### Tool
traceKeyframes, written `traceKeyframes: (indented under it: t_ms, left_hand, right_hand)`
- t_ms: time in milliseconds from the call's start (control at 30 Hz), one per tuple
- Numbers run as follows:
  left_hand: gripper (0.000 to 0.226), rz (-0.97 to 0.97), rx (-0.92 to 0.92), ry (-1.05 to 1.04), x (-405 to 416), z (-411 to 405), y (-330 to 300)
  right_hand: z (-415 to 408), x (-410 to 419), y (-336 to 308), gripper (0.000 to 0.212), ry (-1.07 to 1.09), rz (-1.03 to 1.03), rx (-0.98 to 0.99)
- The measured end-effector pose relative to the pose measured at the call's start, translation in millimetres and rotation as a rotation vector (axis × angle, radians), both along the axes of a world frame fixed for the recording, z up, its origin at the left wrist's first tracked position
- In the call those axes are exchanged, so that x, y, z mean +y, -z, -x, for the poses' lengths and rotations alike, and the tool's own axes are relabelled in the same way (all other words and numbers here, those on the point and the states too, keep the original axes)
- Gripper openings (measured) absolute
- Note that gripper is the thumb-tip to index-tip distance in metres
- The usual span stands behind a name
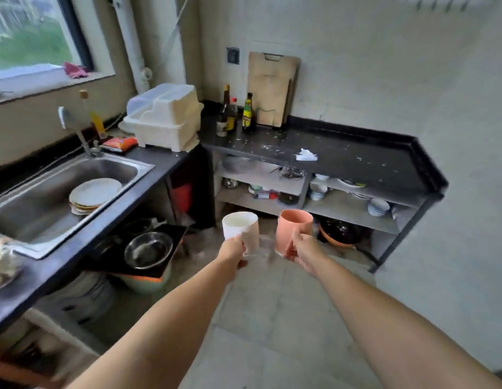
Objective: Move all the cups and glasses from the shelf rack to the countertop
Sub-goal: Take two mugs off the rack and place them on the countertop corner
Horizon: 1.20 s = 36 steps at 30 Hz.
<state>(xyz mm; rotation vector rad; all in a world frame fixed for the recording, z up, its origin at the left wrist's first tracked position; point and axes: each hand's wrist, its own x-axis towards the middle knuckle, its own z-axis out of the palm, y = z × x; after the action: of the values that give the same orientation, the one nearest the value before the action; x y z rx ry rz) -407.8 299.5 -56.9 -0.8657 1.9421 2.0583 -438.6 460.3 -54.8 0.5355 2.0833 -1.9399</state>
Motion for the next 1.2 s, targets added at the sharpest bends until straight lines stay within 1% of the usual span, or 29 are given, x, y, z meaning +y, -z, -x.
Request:
traceKeyframes:
  t_ms: [67, 167, 300, 400, 467, 567, 633, 767, 867, 967, 1067, 1167, 1200]
  left_hand:
    - [0.031, 0.001, -0.023, 0.062, 36.5, 20.9, -0.7]
    - [0.034, 0.006, -0.009, 0.162, 81.0, 51.3, -2.4]
    - [0.033, 0.023, 0.000, 0.303, 128.8, 105.0, 0.7]
    - [0.030, 0.061, -0.001, 0.398, 152.0, 146.7, 1.0]
    - [0.025, 0.053, 0.004, 0.453, 167.9, 181.5, 0.9]
    - [0.029, 0.033, 0.004, 0.506, 190.3, 235.4, -2.9]
    - [0.031, 0.030, 0.014, 0.522, 204.8, 270.5, -6.9]
    - [0.031, 0.074, 0.007, 0.546, 236.1, 327.7, -12.7]
    - [0.034, 0.053, 0.009, 0.561, 266.6, 370.0, -11.7]
    - [0.035, 0.055, -0.011, 0.567, 297.3, 407.3, -5.7]
    - [0.032, 0.032, -0.027, 0.577, 334.2, 451.4, 1.5]
    - [0.031, 0.010, -0.035, 0.557, 376.3, 495.0, 5.5]
    - [0.030, 0.006, -0.042, 0.549, 393.1, 512.6, 5.8]
  right_hand:
    - [10.4, 37.6, 0.0, 0.045, 0.071, 0.032, -0.016]
    - [27.5, 80.3, 0.7, 0.044, 0.190, 0.059, -0.031]
    - [63.3, 124.1, 4.3, 0.037, 0.317, 0.100, -0.024]
    - [94.6, 148.6, 6.0, 0.043, 0.374, 0.087, -0.015]
    - [119.7, 165.5, 5.7, 0.041, 0.407, 0.098, -0.015]
    - [158.5, 190.7, 2.2, 0.036, 0.447, 0.086, -0.029]
    - [185.2, 205.0, -0.9, 0.041, 0.477, 0.091, -0.015]
    - [232.6, 236.3, -1.1, 0.035, 0.538, 0.104, -0.036]
    - [270.2, 265.1, -6.1, 0.040, 0.568, 0.143, -0.024]
    - [306.9, 295.6, -1.6, 0.032, 0.578, 0.136, -0.047]
    - [352.7, 337.9, 8.7, 0.036, 0.586, 0.120, -0.056]
    - [397.5, 378.6, 9.7, 0.027, 0.558, 0.110, -0.077]
    - [414.7, 394.8, 7.5, 0.027, 0.550, 0.116, -0.078]
